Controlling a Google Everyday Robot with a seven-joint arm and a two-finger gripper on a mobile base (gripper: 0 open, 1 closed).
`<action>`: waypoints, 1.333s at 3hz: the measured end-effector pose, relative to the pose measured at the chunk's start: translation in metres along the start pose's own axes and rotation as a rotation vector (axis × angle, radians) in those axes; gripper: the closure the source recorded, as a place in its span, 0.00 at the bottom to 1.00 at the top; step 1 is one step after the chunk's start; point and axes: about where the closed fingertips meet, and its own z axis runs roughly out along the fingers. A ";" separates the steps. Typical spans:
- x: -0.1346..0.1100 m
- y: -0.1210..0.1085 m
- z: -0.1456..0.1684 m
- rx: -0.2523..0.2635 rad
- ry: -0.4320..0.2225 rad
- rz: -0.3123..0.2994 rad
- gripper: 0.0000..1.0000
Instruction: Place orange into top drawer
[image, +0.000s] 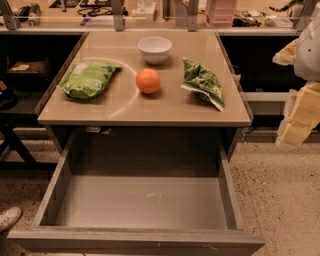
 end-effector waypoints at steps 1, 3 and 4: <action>-0.008 -0.011 0.003 0.009 -0.027 -0.016 0.00; -0.015 -0.012 0.002 0.022 -0.058 -0.015 0.00; -0.050 -0.031 0.009 0.040 -0.164 0.012 0.00</action>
Offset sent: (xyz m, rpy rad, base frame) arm 0.0289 0.0096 -0.0026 0.0401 -0.0165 0.0456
